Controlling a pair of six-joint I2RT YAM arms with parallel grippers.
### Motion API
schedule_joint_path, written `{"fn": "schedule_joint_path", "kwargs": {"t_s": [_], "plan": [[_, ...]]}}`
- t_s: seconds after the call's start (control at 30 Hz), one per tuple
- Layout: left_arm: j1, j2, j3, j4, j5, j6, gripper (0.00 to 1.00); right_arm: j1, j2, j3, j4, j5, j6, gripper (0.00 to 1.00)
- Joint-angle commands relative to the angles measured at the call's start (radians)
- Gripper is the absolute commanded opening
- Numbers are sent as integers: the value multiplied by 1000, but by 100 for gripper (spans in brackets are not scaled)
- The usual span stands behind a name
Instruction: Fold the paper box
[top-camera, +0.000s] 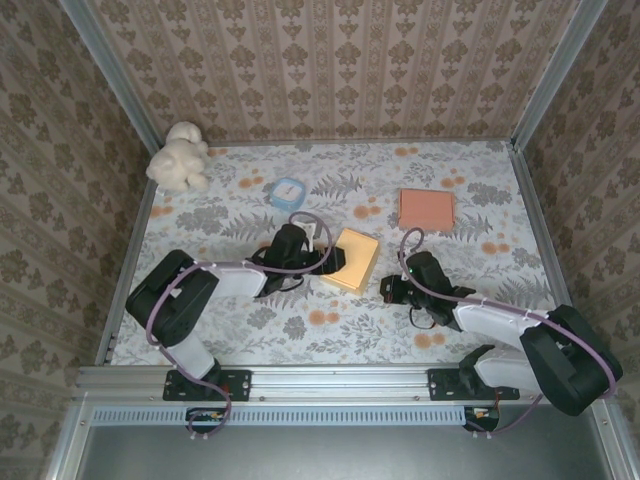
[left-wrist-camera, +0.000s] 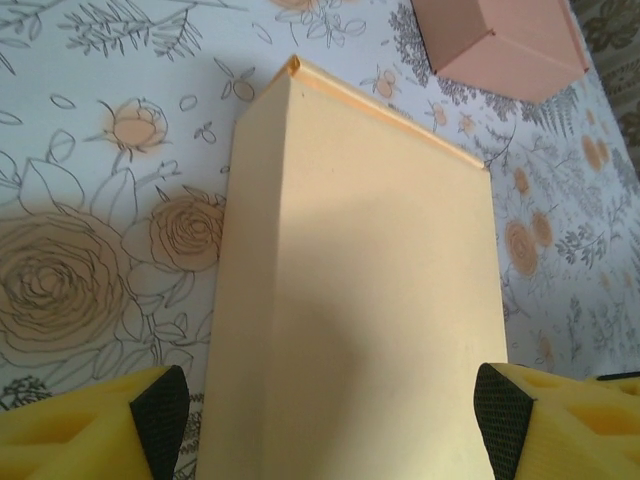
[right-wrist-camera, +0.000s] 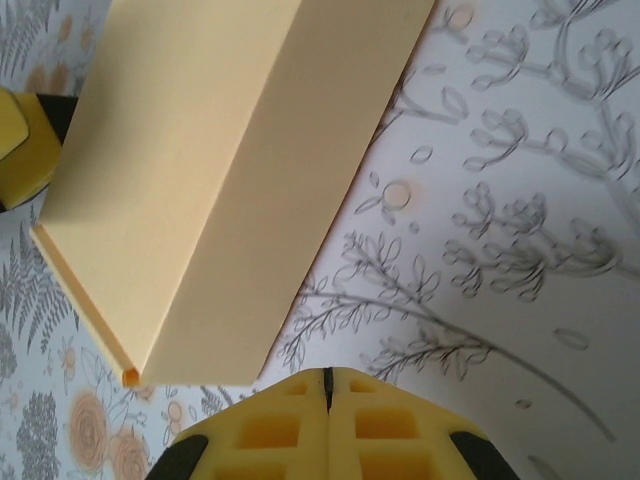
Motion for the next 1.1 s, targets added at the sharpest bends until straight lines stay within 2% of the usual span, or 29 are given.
{"fn": "schedule_joint_path", "kwargs": {"t_s": [0.0, 0.53, 0.63, 0.9, 1.07], "plan": [[-23, -15, 12, -33, -40, 28, 78, 28, 20, -15, 38, -30, 40, 0], [-87, 4, 3, -14, -76, 3, 78, 73, 247, 29, 213, -63, 85, 0], [-115, 22, -3, 40, -51, -35, 78, 79, 276, 36, 264, -59, 103, 0], [-202, 108, -11, 269, 16, -198, 77, 147, 298, 7, 577, -46, 198, 0], [-228, 105, -5, 295, 14, -221, 76, 186, 266, 1, 614, 38, 241, 0]]}}
